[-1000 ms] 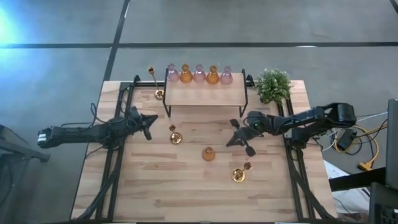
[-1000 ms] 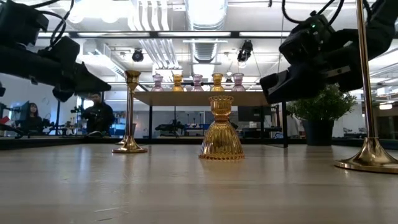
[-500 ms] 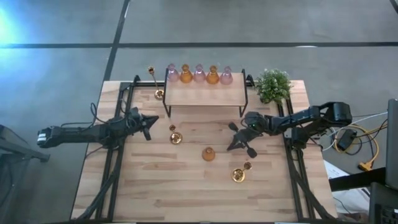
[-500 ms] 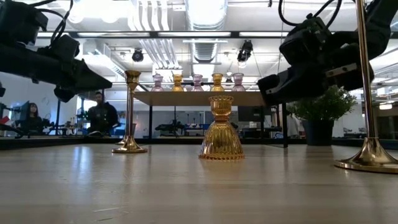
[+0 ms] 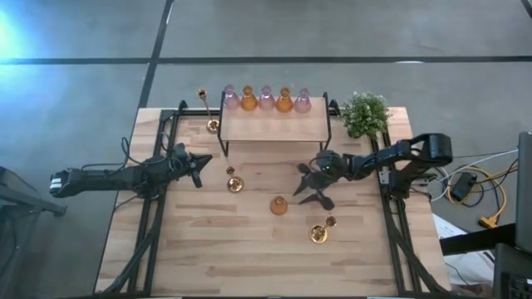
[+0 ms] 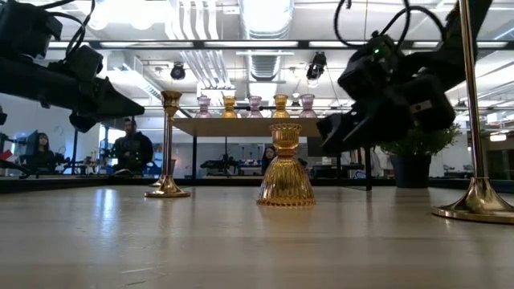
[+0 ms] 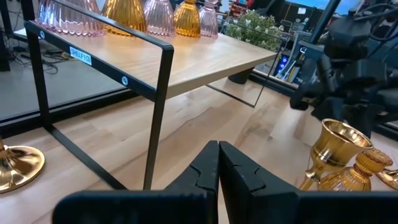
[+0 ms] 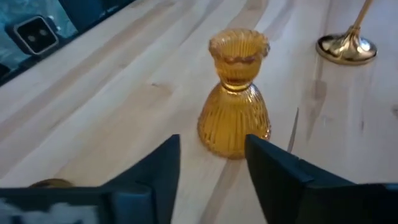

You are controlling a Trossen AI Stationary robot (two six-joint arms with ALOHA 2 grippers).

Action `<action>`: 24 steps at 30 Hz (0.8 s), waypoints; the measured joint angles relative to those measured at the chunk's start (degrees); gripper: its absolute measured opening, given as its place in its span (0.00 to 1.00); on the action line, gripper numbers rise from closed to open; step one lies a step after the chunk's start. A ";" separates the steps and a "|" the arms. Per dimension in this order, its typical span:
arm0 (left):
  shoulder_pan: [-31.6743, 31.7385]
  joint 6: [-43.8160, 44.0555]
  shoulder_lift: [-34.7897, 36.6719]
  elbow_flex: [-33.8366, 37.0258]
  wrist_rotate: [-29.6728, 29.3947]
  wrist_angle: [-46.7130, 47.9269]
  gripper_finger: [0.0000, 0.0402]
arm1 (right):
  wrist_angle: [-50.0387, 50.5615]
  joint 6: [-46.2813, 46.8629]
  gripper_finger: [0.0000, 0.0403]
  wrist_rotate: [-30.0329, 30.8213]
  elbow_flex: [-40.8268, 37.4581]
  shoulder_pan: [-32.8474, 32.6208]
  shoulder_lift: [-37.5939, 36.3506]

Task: Pick & Place candle stick holders
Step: Put the yellow glass candle holder on the shelf aligned with the other glass candle holders

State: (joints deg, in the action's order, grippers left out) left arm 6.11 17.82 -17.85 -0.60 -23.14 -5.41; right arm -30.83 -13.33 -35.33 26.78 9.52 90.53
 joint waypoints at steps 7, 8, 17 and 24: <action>0.00 -0.01 0.00 0.00 -0.03 -0.02 0.03 | -0.01 1.31 0.59 -0.50 6.52 0.00 7.01; 0.00 -0.03 0.00 0.00 -0.03 -0.02 0.03 | 0.01 1.53 0.61 -0.54 7.40 0.00 7.68; 0.02 -0.03 0.00 0.00 -0.03 -0.04 0.03 | -0.04 2.47 0.68 -0.96 13.34 -0.64 12.24; 0.00 -0.03 0.00 0.00 -0.03 -0.04 0.03 | -3.36 5.46 0.66 -2.11 15.04 -2.34 15.61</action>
State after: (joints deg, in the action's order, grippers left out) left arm 6.11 17.78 -17.85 -0.60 -23.18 -5.45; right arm -34.19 -7.87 -37.44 41.82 7.18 106.14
